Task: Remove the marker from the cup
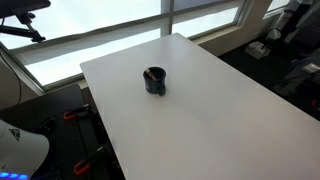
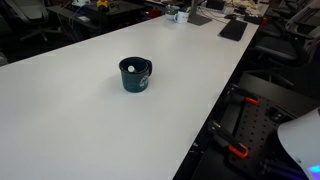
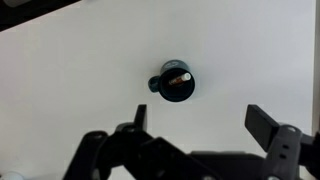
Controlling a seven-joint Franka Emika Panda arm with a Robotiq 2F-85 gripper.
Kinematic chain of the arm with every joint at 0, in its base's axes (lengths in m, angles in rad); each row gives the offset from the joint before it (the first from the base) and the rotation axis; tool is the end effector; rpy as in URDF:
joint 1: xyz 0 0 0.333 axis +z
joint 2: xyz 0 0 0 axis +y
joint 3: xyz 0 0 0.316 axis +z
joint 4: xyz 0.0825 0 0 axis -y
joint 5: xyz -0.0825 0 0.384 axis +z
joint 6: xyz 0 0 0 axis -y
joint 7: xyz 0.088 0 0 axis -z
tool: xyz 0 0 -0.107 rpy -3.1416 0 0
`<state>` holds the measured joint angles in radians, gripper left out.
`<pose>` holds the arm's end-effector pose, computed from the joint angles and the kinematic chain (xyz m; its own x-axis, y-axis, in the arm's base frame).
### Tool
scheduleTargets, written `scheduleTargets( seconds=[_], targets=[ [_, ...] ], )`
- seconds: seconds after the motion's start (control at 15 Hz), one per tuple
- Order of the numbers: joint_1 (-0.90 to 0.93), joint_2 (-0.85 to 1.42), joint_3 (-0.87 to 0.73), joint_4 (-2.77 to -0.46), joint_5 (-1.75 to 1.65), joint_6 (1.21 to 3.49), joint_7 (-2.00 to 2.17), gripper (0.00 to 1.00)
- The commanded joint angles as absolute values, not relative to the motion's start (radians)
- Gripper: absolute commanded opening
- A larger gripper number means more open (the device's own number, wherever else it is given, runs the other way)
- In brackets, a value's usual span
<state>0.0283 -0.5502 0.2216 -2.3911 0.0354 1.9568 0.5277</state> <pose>0.3844 0.1098 0.5206 0.9428 -0.3062 0.1318 -0.3110 -0.9502 0.0170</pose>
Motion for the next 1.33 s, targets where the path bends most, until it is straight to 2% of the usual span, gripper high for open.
scheduleTargets(
  seconds=[0.0, 0.27, 0.73, 1.27],
  targets=[
    [0.050, -0.418, 0.117, -2.326, 0.175, 2.004, 0.381, 1.00],
    [0.063, -0.253, 0.039, -2.261, 0.363, 1.993, 0.204, 1.00],
    [0.040, -0.002, 0.023, -2.130, 0.468, 1.964, 0.157, 1.00],
    [0.009, 0.130, 0.023, -2.104, 0.505, 1.972, 0.154, 1.00]
  ],
)
